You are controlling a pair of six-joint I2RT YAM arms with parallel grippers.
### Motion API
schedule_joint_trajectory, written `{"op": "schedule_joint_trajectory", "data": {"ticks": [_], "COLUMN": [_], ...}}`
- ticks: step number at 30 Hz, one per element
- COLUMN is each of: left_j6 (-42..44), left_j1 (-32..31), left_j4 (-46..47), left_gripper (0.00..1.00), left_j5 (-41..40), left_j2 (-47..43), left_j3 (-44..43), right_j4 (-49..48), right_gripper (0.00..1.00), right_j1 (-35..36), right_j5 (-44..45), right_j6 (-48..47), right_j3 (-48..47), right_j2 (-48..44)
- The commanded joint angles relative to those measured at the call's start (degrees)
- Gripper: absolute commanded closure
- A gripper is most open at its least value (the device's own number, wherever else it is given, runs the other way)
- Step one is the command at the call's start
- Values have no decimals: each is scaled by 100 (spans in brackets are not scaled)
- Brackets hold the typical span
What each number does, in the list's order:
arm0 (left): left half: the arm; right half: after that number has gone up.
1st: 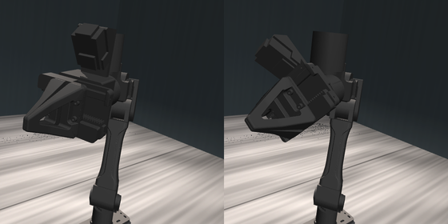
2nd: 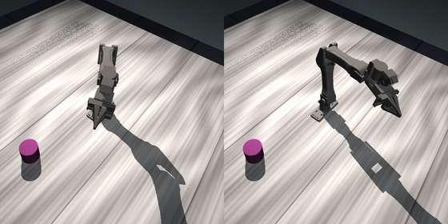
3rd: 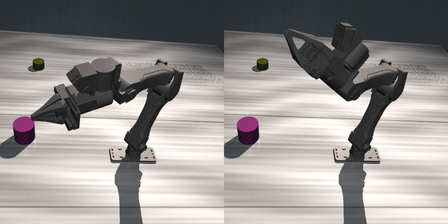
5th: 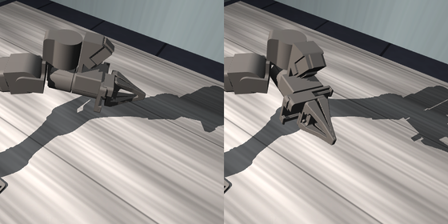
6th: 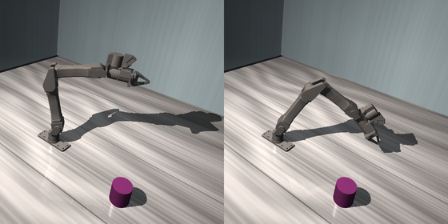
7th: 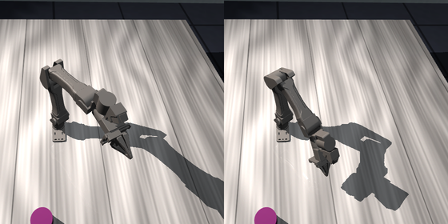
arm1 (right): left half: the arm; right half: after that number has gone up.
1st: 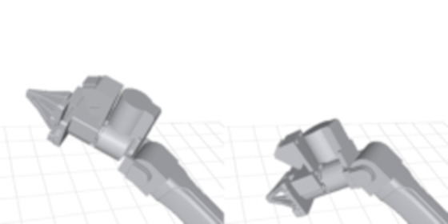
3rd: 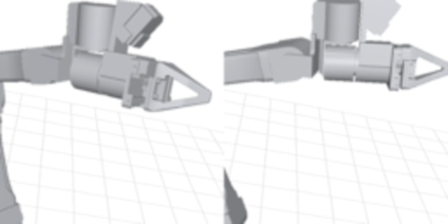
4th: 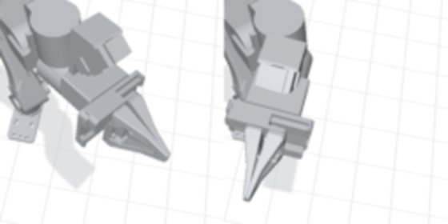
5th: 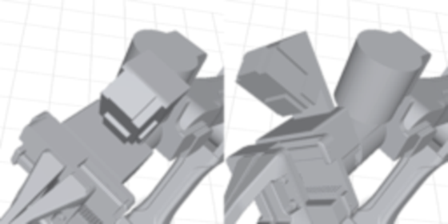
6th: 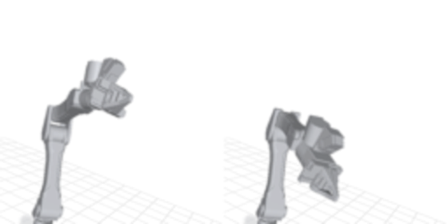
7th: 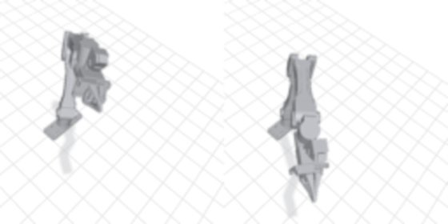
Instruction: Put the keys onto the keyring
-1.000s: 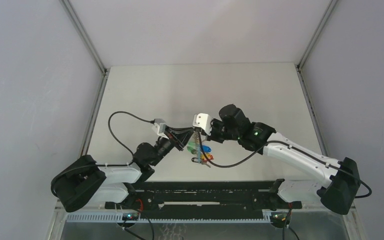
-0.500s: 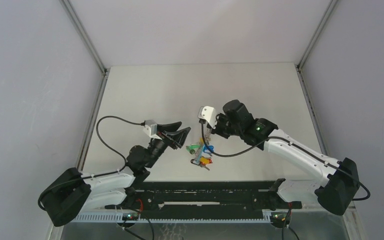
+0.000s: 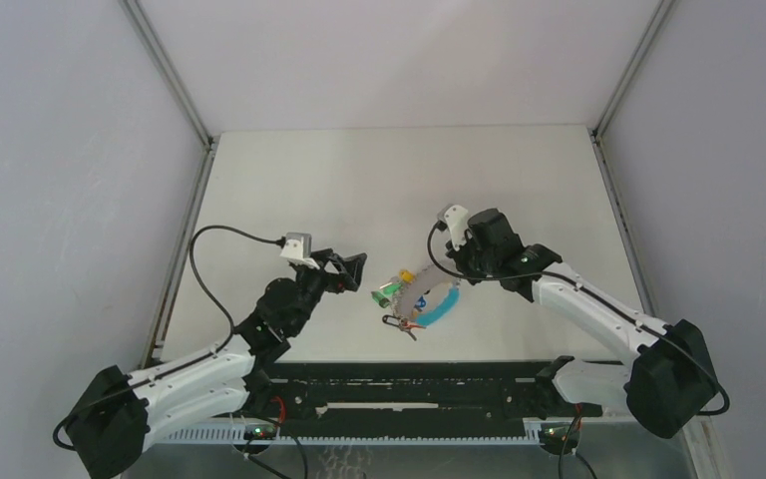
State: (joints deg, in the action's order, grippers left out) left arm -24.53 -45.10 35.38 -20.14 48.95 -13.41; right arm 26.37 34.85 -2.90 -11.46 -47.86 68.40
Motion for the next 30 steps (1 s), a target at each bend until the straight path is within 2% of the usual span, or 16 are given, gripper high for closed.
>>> {"op": "schedule_joint_trajectory", "data": {"ticks": [1,6,10,13,17,21,22,26,30], "left_j6": [-474,-963,-1211,-1255,-1181,-920,-831,-266,167], "left_j1": [224,651,900,1170,1975,2821,3011,3179,3158], "left_j4": [-1326,-2823,-3604,-4285,-5189,-5677,-5780,-6229,-6501], "left_gripper": [6,1,0,0,0,0,0,0,0], "left_j5": [-506,-688,-643,-378,521,1313,1464,1153,948], "left_j2": [-247,-522,-872,-1037,-1144,-1187,-1196,-1312,-1594], "left_j3": [-532,-930,-1120,-1432,-2119,-2429,-2490,-2794,-3066], "right_j4": [-534,-510,-591,-673,-799,-1011,-1048,-1031,-989], "right_gripper": [100,100,100,99,96,80,71,52,42], "right_j1": [-286,-565,-888,-1089,-1448,-1662,-1668,-1689,-1752], "right_j5": [140,221,221,147,-21,-158,-132,111,361], "right_j6": [1008,1699,2044,2079,2264,2333,2318,2298,2302], "right_j3": [186,206,222,200,155,153,149,172,323], "right_j2": [-48,477,948,1282,1542,1650,1625,1239,395]}}
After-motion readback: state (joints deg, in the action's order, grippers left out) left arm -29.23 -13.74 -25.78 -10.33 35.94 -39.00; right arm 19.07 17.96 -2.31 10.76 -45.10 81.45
